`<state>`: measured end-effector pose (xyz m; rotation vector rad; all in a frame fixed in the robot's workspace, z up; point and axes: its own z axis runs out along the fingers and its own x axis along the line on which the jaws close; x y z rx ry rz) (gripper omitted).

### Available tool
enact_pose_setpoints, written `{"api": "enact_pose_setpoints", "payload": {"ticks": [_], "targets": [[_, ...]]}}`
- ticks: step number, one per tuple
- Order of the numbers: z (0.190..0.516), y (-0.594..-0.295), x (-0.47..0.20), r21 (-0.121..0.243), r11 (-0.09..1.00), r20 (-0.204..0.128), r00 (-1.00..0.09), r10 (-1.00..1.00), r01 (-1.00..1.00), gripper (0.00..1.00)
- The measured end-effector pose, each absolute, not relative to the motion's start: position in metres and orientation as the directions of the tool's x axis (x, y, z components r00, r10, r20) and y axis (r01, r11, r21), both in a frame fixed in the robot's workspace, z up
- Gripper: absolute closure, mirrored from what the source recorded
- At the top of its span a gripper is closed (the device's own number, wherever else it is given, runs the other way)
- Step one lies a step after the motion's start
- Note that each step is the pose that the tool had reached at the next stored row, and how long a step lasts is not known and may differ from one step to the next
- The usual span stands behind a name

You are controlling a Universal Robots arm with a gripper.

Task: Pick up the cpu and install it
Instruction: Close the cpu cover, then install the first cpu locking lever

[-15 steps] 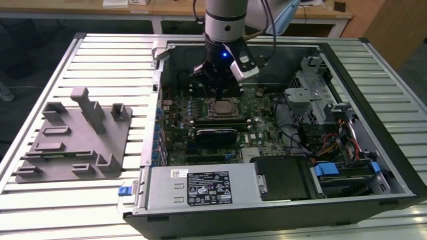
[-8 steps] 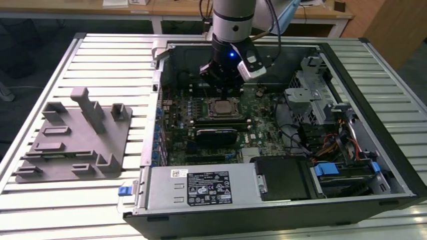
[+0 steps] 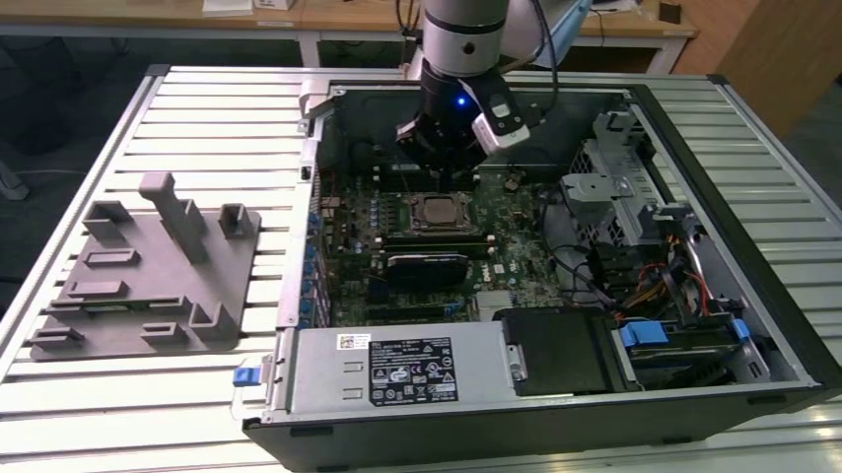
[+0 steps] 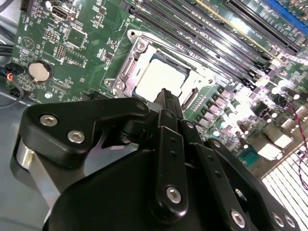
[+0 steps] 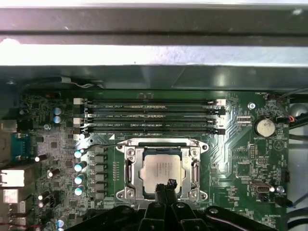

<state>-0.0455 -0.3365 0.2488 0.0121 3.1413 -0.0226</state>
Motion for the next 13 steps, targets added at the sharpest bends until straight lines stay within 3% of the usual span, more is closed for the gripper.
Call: {"api": "enact_pose_setpoints", "payload": {"ticks": [13], "targets": [[0.2523,-0.3365,-0.0455,-0.014,1.0,0.0,-1.0,0.008,0.008,0.89]]}}
